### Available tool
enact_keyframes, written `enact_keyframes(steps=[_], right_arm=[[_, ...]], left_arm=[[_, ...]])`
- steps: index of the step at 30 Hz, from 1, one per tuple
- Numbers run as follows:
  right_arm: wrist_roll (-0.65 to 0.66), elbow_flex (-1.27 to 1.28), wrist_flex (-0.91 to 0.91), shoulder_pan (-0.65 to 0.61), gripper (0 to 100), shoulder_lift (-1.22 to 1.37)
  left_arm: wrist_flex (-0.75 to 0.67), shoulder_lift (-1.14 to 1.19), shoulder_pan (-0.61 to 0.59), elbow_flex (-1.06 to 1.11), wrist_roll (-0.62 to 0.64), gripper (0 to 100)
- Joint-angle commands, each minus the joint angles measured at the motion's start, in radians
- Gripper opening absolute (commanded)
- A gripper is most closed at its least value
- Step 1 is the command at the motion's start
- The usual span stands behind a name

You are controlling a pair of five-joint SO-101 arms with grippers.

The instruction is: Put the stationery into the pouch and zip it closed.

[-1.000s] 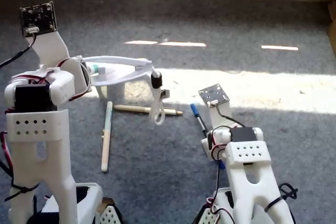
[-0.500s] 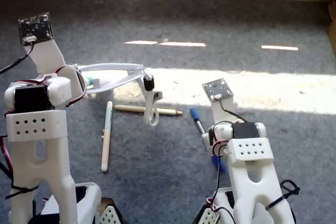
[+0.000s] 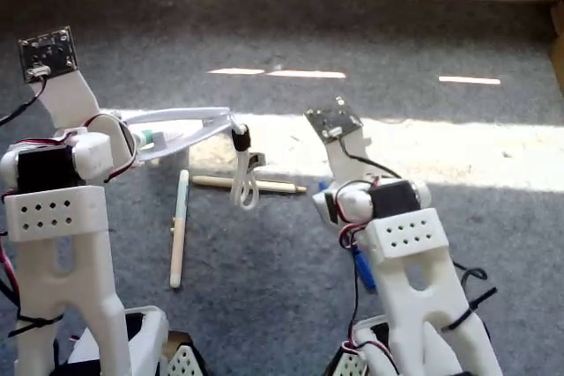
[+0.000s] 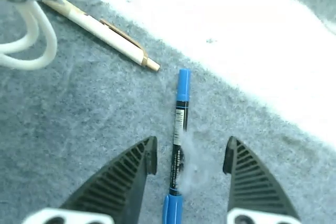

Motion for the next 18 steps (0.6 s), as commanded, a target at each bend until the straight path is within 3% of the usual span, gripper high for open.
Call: enact_keyframes(steps=[1,10,18], right_arm=[[-0.011,-0.151,-0.001,-0.013,19.9,0.199],[-0.008,-0.389,0.002,-0.012,19.9,0.618],[-0.008,-0.444,-0.002,-0.012,19.8,0.788]], left_arm=[[-0.008,-0.007,-0.019,0.002,0.003,1],[-0.008,-0.004,-0.021,0.002,0.003,1],[-0.008,-0.002,-0.021,0.002,0.003,1]])
